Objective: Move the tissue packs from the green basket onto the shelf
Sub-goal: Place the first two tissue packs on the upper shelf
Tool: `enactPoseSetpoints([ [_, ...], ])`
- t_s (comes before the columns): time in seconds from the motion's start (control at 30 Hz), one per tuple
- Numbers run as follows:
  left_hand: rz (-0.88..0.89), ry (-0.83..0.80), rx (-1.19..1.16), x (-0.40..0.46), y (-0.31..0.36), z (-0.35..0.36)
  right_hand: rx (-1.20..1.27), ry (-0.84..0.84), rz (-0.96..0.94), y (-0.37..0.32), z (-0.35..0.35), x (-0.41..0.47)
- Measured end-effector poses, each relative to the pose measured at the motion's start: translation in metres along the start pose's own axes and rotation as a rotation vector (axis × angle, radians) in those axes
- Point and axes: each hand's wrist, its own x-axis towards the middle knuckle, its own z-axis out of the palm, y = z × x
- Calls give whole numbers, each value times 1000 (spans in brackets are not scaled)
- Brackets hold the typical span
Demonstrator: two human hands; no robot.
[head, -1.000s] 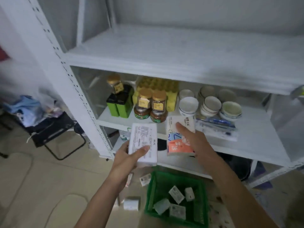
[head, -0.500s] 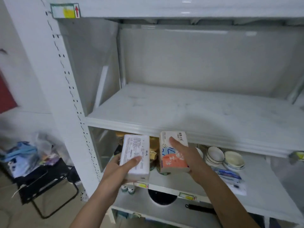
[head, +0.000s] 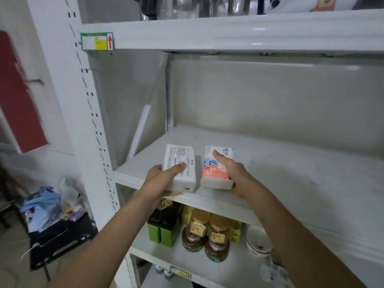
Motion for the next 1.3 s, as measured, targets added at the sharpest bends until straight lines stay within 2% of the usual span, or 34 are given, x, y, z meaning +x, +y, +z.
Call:
enactPoseSetpoints([
  [0.37, -54, -62, 179, 99, 15, 0, -139, 214, -32, -1, 38, 76],
  [0.5, 101, -96, 487, 115, 19, -7, -362, 312, -190, 3, 45, 79],
  [0.6, 193, -242, 563, 113, 18, -26, -478, 216, -379, 15, 39, 65],
  [0.7, 266, -349, 643, 116, 4, -44, -621, 28, -415, 31, 22, 51],
  [0.77, 332, -362, 743, 123, -4, -49, -684, -21, -412, 36, 15, 52],
  [0.87, 387, -348, 795, 145, -5, -48, -717, -7, -433, 32, 20, 68],
  [1.3, 408, -302, 893, 280, 20, -20, -818, 81, -442, -10, 32, 188],
])
